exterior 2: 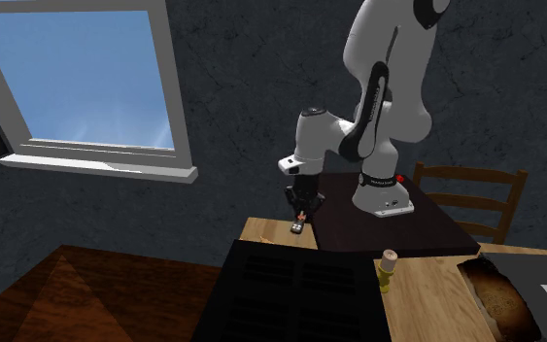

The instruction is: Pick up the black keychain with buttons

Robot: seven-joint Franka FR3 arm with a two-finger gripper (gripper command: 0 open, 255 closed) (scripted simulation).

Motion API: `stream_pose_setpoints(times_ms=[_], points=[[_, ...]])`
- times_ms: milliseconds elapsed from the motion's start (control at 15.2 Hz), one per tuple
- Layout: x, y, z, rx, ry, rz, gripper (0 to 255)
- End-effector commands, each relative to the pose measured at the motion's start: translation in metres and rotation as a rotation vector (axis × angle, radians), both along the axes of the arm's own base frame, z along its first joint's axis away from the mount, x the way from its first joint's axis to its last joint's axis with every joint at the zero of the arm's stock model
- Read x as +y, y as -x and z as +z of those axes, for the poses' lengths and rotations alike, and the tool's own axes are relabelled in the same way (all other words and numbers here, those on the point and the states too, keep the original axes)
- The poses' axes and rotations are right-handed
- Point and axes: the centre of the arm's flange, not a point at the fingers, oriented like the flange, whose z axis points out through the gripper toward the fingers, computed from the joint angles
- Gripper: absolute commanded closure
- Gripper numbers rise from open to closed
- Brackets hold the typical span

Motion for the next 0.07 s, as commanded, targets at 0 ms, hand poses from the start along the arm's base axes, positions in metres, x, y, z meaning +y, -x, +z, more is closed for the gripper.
stream_pose_setpoints(times_ms=[0], points=[[-0.0001, -0.0002, 0.0027, 0.0, 0.001, 0.0, 255]])
